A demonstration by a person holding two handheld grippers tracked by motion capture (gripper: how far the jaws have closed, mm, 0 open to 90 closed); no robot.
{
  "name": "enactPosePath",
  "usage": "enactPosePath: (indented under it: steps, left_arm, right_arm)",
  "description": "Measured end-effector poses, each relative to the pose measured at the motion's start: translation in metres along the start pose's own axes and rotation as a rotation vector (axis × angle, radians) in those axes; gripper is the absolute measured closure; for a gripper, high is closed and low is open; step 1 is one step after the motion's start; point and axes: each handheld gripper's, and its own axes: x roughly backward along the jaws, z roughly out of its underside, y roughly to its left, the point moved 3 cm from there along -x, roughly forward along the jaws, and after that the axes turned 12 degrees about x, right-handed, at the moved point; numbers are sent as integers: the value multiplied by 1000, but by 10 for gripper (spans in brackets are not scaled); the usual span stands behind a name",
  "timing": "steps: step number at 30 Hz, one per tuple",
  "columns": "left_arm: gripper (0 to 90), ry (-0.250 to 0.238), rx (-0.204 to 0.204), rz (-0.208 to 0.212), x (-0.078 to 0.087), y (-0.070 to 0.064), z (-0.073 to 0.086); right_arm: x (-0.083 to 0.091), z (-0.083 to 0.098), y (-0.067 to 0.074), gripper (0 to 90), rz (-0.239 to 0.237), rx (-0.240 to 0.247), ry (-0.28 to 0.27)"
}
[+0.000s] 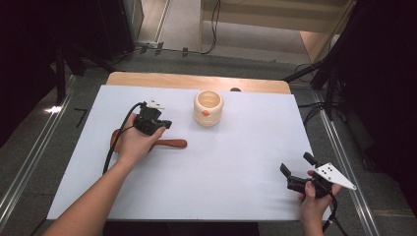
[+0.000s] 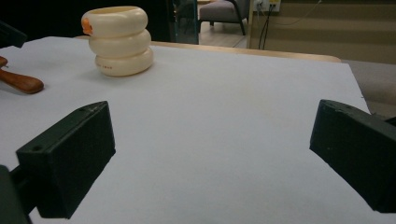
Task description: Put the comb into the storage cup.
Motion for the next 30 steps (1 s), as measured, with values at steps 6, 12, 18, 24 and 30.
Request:
enactPosePath:
  steps: [6,12,18,24,30]
  left_arm:
    - [900,36,0,-3,-11,-4,-2]
    - [900,97,-13,-2,-23,-8,-3]
    - [900,118,-17,-2,-29,-12,-3]
    - [900,146,-18,9,-35,-17,-2]
    - [900,166,-23,20,-40,-20,1]
  right_arm:
    - [0,0,0,0,-1,-9,-2]
    - [0,0,0,0,-3,-9,-2]
    - [0,0,0,0,-3,-4,1]
    - [0,0,0,0,-1,-6,1]
    - [0,0,0,0,-1,-1,1]
